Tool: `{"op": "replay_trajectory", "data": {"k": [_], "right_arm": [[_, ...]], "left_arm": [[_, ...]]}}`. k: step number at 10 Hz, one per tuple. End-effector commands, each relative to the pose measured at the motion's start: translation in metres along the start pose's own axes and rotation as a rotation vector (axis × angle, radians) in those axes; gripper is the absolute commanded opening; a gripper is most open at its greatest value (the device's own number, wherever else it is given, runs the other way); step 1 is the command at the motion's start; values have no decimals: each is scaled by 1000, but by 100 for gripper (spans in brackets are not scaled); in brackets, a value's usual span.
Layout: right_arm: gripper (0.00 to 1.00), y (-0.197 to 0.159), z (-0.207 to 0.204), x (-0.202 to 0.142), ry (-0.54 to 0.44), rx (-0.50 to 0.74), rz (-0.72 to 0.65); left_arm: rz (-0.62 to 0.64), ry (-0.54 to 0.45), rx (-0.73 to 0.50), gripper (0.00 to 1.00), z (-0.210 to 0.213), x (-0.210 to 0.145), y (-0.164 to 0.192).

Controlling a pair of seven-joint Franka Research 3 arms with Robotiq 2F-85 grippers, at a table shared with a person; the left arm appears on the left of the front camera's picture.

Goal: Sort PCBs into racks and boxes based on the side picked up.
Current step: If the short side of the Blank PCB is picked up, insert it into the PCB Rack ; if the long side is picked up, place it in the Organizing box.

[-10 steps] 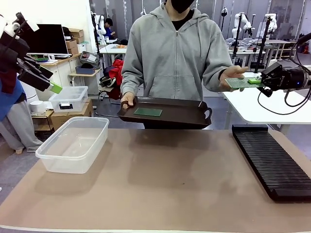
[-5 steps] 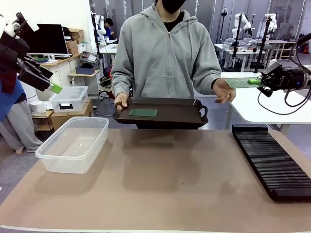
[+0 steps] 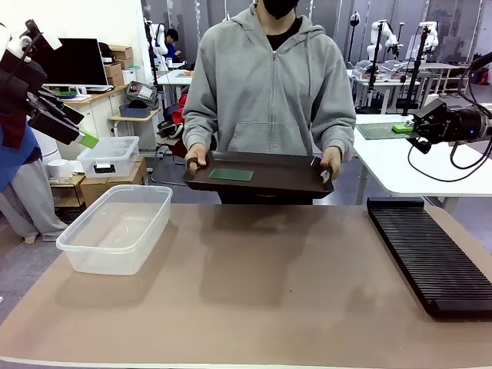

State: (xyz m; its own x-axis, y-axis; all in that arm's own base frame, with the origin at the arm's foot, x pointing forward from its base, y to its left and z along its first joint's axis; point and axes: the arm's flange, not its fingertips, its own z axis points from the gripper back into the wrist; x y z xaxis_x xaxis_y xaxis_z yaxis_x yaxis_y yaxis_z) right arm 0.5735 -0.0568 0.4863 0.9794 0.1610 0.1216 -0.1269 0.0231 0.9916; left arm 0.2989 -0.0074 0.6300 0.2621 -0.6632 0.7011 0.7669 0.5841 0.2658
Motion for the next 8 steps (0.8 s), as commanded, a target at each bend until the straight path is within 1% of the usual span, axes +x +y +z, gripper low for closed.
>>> {"op": "replay_trajectory", "data": {"k": [1,2,3,4,5,6,7,8], "right_arm": [[2,5,8,-4,12,-16,68],[2,11,18,-13,72,-14,163],[2,18,29,-26,118,-40,292],[2,24,39,-38,118,-73,411],[2,32,42,-54,137,-97,467],[2,41,48,-69,145,-135,587],[2,46,52,-83,149,-183,650],[2,48,58,-97,132,-241,768]], "left_arm": [[0,7,-8,100,-1,-1,0],[0,7,-8,100,-1,-1,0],[0,7,-8,100,-1,-1,0],[0,7,-8,100,-1,-1,0],[0,7,-8,100,-1,-1,0],[0,7,-8,100,-1,-1,0],[0,7,-8,100,-1,-1,0],[0,7,-8,100,-1,-1,0]]}}
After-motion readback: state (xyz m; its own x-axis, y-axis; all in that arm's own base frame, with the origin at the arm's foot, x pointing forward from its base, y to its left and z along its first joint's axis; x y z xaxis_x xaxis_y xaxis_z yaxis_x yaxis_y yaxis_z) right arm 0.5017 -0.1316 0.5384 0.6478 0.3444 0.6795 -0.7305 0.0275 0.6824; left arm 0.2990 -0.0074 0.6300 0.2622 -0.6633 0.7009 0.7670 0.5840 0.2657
